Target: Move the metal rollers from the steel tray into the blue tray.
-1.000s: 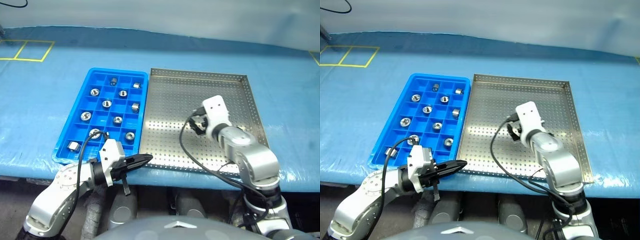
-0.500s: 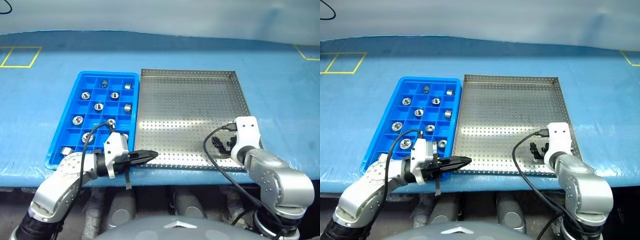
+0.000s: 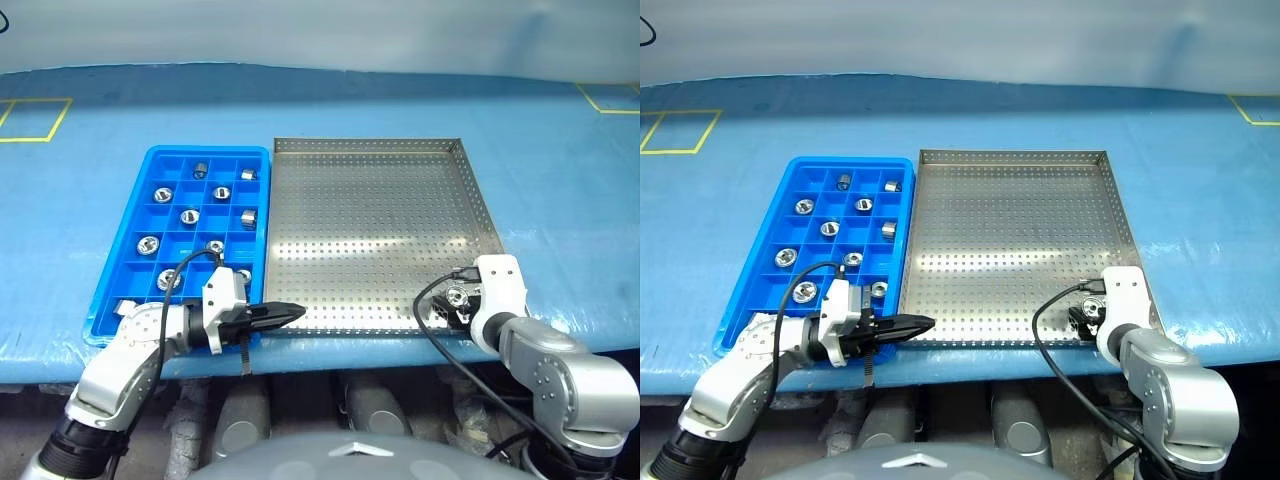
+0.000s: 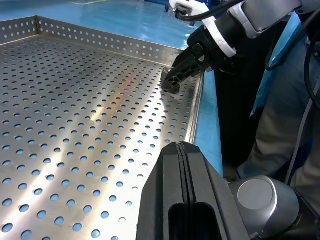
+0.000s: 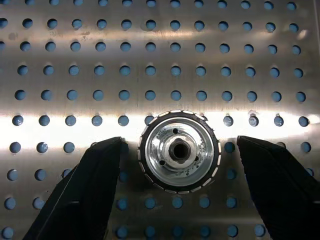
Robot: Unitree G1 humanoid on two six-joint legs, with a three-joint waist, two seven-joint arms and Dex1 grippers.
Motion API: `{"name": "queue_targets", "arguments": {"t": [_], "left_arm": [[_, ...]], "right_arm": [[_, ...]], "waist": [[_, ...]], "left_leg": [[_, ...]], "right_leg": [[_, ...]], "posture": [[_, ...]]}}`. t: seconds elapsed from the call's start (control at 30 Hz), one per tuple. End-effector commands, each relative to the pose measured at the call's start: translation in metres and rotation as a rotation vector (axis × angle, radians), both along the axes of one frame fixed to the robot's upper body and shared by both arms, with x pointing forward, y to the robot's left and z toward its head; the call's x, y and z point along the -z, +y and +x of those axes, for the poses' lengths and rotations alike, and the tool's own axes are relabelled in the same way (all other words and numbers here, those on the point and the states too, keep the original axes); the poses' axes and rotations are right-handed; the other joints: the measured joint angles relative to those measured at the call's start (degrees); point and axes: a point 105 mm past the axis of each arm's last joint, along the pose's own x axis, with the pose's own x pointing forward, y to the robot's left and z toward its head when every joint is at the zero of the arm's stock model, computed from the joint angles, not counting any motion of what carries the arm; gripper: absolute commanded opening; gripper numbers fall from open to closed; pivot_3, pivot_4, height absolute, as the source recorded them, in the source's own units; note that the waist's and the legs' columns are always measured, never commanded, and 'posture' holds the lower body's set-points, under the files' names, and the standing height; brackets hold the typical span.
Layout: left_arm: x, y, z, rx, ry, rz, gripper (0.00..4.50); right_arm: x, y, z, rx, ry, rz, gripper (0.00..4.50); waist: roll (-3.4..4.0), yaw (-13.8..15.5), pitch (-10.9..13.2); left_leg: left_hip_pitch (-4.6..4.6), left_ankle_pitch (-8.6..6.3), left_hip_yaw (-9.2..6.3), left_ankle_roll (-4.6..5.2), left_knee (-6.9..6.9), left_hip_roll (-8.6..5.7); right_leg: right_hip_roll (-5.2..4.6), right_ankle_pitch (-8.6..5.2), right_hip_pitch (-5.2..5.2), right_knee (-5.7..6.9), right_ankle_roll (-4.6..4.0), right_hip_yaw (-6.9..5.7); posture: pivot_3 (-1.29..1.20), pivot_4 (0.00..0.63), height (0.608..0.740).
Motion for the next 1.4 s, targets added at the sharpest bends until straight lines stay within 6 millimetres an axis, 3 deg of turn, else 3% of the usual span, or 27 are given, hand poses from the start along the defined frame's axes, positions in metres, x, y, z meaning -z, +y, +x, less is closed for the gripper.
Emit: {"name": "queue_targets", "arguments": {"t": [0.03,0.13,0.3,0.47,0.6,0.7,0.87,1.03,1.17,1.4], "left_arm": [[-0.007,-0.004,-0.001,0.016,-0.036,-0.023,0.0],[-0.007,-0.005,-0.001,0.013,-0.037,-0.024,0.0],[-0.006,-0.005,-0.001,0.008,-0.037,-0.03,0.0],[-0.006,-0.001,-0.003,-0.007,-0.028,-0.047,0.0],[-0.003,0.007,-0.009,-0.053,-0.032,-0.026,0.0],[0.001,0.013,-0.016,-0.083,-0.03,-0.011,0.0],[0.001,0.021,-0.03,-0.141,-0.036,-0.015,0.0],[0.006,0.023,-0.044,-0.176,-0.023,-0.011,0.0],[0.02,0.024,-0.051,-0.185,0.025,-0.001,0.0],[0.029,0.025,-0.056,-0.194,0.044,0.002,0.0]], "right_arm": [[-0.001,0.002,0.0,-0.002,0.0,0.001,2.59],[-0.002,0.004,0.003,-0.009,-0.009,-0.002,1.72],[-0.028,0.033,0.021,-0.147,-0.155,0.015,1.71],[-0.062,0.097,0.055,-0.362,-0.354,0.115,1.71],[-0.073,0.15,0.078,-0.502,-0.416,0.157,1.71],[-0.077,0.192,0.085,-0.62,-0.44,0.203,1.71],[-0.081,0.247,0.079,-0.806,-0.452,0.266,1.71],[-0.083,0.296,0.058,-0.996,-0.412,0.366,1.71],[-0.075,0.319,0.04,-1.122,-0.357,0.389,1.71],[-0.053,0.328,0.024,-1.216,-0.247,0.387,1.71]], "waist": [[-0.01,0.0,0.0],[-0.03,0.0,0.0],[-0.02,-0.2,0.0],[-0.01,-0.7,0.0],[-0.03,-0.3,0.0],[-0.04,0.3,0.0],[-0.04,1.8,0.0],[-0.03,3.6,0.0],[-0.02,5.6,0.0],[-0.02,7.0,0.0]], "left_leg": [[0.01,0.0,0.0,0.0,0.0,0.0],[0.02,0.0,0.0,0.0,0.04,-0.01],[0.05,0.01,0.11,0.01,0.07,0.0],[0.05,0.01,0.11,0.01,0.03,0.03],[0.02,0.0,0.03,0.01,-0.02,0.02],[-0.01,-0.02,0.03,0.04,-0.08,0.0],[-0.02,-0.04,-0.04,0.05,-0.21,0.03],[-0.01,-0.04,-0.06,0.05,-0.21,0.05],[0.0,-0.04,-0.14,0.04,-0.16,0.06],[-0.01,-0.04,-0.09,0.04,-0.07,0.06]], "right_leg": [[0.0,0.0,0.01,0.0,0.01,0.0],[-0.01,0.01,0.04,0.0,0.02,0.01],[0.01,0.05,0.02,0.0,0.08,0.14],[0.06,0.08,-0.03,0.05,0.13,0.16],[0.05,0.17,-0.03,0.04,0.28,0.09],[0.01,0.18,-0.06,0.02,0.28,0.08],[-0.01,0.12,-0.09,0.01,0.18,-0.06],[-0.03,0.08,-0.1,0.02,0.12,-0.17],[-0.04,-0.1,-0.05,0.02,-0.17,-0.29],[-0.07,-0.12,-0.04,0.02,-0.2,-0.29]], "posture": [[-0.05,0.15,0.74],[-0.04,0.15,0.74],[-0.03,0.15,0.74],[0.0,0.15,0.74],[0.04,0.15,0.74],[0.1,0.15,0.74],[0.18,0.15,0.74],[0.26,0.15,0.74],[0.29,0.15,0.74],[0.31,0.15,0.74]]}}
